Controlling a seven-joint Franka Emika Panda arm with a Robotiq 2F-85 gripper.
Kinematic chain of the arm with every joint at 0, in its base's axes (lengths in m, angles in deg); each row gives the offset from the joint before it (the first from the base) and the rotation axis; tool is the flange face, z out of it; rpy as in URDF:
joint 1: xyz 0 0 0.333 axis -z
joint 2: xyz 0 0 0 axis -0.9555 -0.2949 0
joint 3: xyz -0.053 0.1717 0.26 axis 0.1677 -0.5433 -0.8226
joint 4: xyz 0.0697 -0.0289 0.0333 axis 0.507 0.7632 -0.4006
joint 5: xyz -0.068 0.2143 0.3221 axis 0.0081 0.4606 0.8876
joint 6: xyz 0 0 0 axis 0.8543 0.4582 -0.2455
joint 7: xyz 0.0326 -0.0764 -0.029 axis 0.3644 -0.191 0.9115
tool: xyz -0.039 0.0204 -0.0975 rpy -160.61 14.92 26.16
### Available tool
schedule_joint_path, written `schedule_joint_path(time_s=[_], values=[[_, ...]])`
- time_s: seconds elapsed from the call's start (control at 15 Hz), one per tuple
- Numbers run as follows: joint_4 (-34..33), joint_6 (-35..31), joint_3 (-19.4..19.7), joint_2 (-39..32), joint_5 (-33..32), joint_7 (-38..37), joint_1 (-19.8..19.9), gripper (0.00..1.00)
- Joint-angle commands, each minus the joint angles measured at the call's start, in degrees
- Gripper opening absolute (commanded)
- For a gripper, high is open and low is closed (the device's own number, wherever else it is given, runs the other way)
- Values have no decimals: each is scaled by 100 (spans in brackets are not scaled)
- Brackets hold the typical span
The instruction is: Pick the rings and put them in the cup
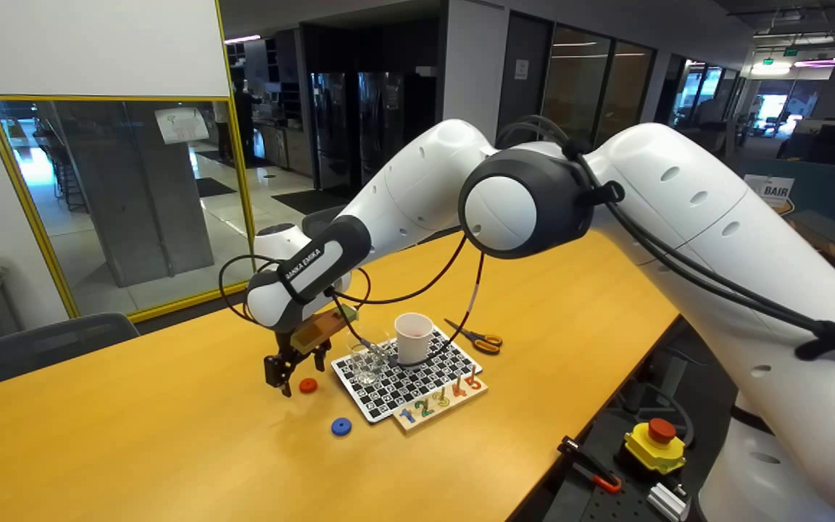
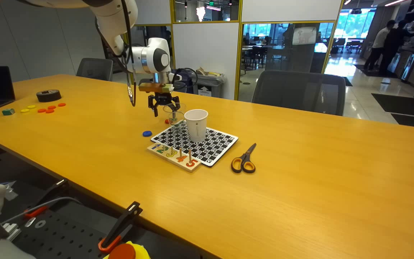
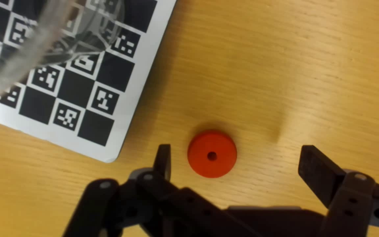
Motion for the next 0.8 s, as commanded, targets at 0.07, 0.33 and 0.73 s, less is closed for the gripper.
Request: schedule_joint_path(time_s=[0.07,0.33,0.73], values=[[-229,-92,47,-188,-6,-190,-21,100],[-253,-104,46,-233,5,-246,-7,100],[-307,-117,40,-280,30,-266,36,100]])
